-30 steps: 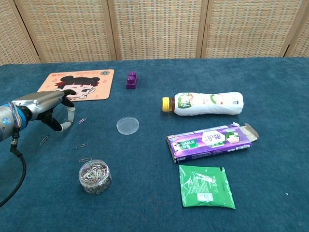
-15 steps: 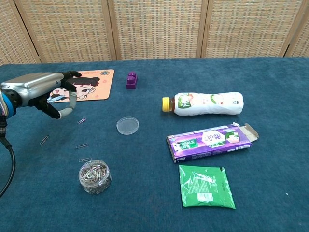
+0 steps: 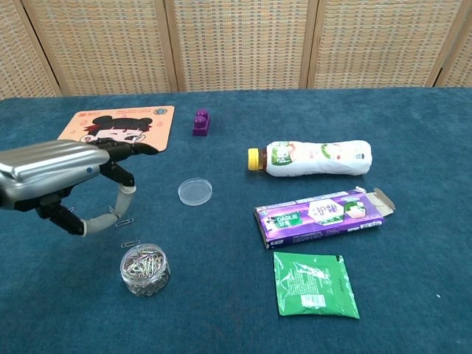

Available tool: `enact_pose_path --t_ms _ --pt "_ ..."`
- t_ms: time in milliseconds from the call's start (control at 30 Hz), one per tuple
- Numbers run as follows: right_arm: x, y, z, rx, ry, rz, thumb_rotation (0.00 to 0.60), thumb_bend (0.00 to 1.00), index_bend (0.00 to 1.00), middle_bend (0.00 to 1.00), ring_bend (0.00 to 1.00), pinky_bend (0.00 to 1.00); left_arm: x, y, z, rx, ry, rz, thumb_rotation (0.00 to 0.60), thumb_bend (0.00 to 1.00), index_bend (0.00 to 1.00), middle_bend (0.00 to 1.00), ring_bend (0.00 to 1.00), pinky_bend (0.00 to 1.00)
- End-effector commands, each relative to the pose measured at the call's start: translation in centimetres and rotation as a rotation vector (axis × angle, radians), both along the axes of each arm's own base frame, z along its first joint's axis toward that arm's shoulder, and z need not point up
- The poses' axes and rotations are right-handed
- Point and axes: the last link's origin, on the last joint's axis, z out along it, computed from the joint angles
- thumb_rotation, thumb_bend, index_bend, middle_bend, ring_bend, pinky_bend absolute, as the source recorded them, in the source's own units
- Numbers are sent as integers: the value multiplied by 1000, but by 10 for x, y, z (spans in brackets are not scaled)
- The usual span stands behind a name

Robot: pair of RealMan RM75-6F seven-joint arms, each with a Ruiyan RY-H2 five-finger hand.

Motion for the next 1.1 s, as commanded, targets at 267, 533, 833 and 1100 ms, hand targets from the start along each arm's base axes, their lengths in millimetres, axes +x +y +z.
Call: enact_pose_path --t_ms 267,533,833,1100 --pt "0 0 1 -2 -1 0 600 0 0 0 0 0 1 -17 -18 -87 8 -27 600 483 793 0 0 0" --pt "-1 0 1 -3 -3 -1 600 0 0 0 0 0 2 -20 -28 -102 19 -43 600 483 776 0 0 0" --pt "0 1 1 -1 -3 2 600 0 0 0 0 0 5 -19 -35 -103 -6 -46 600 373 483 0 0 0" --pt "-1 0 1 -1 -1 0 600 0 0 0 0 0 10 -19 -32 -114 -67 -41 600 150 299 0 0 0"
